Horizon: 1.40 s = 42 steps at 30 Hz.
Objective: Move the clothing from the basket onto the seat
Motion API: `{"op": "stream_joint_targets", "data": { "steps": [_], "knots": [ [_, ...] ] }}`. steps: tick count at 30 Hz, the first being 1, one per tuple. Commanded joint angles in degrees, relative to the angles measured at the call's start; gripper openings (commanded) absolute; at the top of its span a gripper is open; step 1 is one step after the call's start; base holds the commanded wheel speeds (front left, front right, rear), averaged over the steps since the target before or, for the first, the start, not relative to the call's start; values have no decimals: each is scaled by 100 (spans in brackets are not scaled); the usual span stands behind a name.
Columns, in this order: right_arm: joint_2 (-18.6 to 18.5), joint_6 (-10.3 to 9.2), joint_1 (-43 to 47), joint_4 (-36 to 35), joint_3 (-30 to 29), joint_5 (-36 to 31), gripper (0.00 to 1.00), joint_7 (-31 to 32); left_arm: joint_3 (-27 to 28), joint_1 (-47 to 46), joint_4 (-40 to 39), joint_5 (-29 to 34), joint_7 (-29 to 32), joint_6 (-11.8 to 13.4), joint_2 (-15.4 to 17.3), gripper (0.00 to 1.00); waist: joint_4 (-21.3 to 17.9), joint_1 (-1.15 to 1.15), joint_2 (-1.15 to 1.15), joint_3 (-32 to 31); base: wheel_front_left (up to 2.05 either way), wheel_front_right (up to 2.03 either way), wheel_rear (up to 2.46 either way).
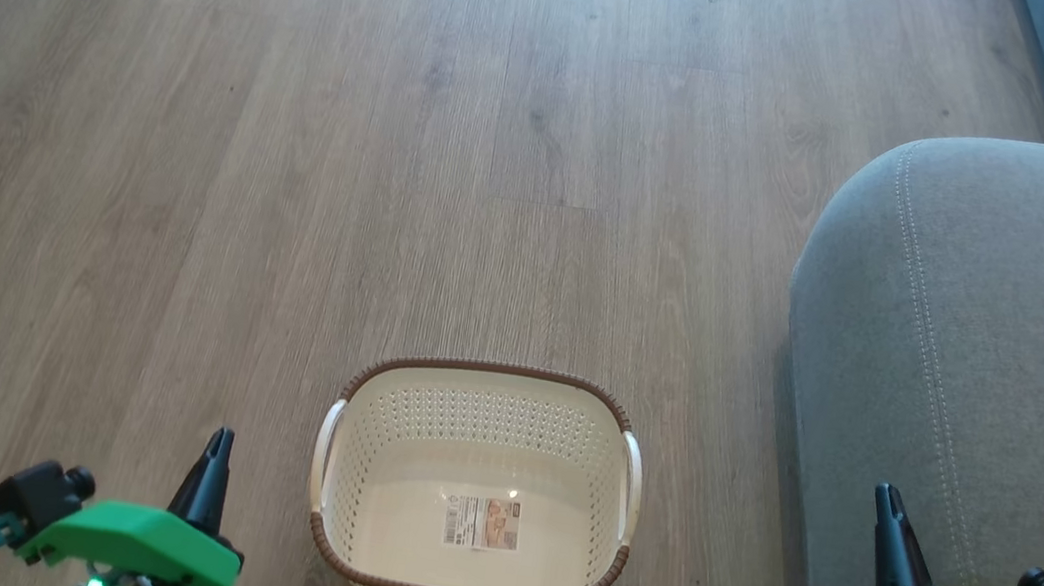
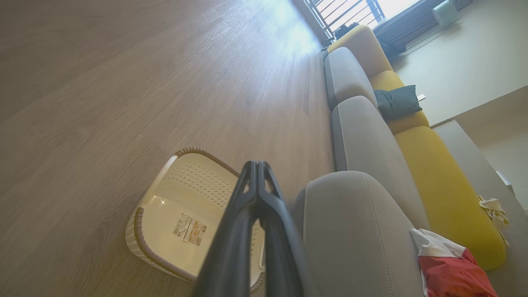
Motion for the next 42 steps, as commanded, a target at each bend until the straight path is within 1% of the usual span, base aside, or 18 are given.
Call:
{"op": "stream_joint_targets", "data": {
  "steps": [1,42],
  "knots": [
    [-91,1,-359,-210,2,201,0,56,183,-343,-231,-179,38,-51,6,0,-7,0,0,2,0,0,0],
    [-102,0,-679,-253,-217,2693,0,721,686,-553,-403,-2514,714,-272,6,0,-162,0,0,45,0,0,0]
  ]
}}
